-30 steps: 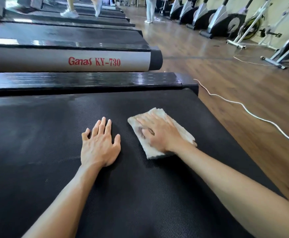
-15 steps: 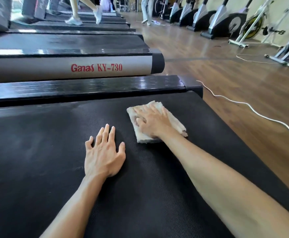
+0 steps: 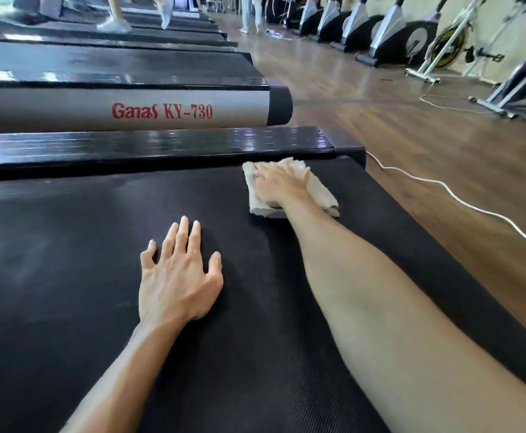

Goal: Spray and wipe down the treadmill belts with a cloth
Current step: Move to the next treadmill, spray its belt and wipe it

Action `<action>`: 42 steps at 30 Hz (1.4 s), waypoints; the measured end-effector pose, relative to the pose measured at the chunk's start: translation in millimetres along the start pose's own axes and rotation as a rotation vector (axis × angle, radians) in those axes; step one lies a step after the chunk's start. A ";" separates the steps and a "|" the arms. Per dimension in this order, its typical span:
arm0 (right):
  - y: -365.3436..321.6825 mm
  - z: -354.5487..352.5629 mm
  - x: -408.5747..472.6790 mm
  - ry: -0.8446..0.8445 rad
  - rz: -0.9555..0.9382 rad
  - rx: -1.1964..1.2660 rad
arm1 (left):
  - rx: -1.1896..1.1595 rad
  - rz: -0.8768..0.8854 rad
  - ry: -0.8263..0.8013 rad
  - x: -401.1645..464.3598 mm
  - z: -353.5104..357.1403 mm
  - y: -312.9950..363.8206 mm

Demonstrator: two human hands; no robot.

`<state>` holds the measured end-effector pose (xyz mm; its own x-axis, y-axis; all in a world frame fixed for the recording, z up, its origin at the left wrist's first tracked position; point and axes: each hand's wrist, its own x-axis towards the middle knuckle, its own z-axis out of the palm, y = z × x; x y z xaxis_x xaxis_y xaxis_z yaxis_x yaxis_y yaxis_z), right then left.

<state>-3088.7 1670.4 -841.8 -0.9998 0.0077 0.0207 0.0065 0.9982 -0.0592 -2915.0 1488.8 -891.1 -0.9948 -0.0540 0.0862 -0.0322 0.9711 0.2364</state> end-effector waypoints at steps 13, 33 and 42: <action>67.5 7.2 -8.8 0.038 0.070 0.022 | -0.011 0.010 -0.009 2.0 -2.0 -2.7; 72.3 16.1 -353.7 0.031 -0.152 0.186 | -0.179 0.054 0.005 -202.0 -52.3 47.7; 133.5 11.0 -398.2 0.054 -0.150 0.241 | -0.161 0.005 0.000 -241.2 -32.1 82.8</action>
<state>-2690.0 1799.9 -868.9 -0.9865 -0.1297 0.1001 -0.1535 0.9455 -0.2872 -2674.6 1574.7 -861.3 -0.9949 -0.0496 0.0881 -0.0116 0.9216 0.3880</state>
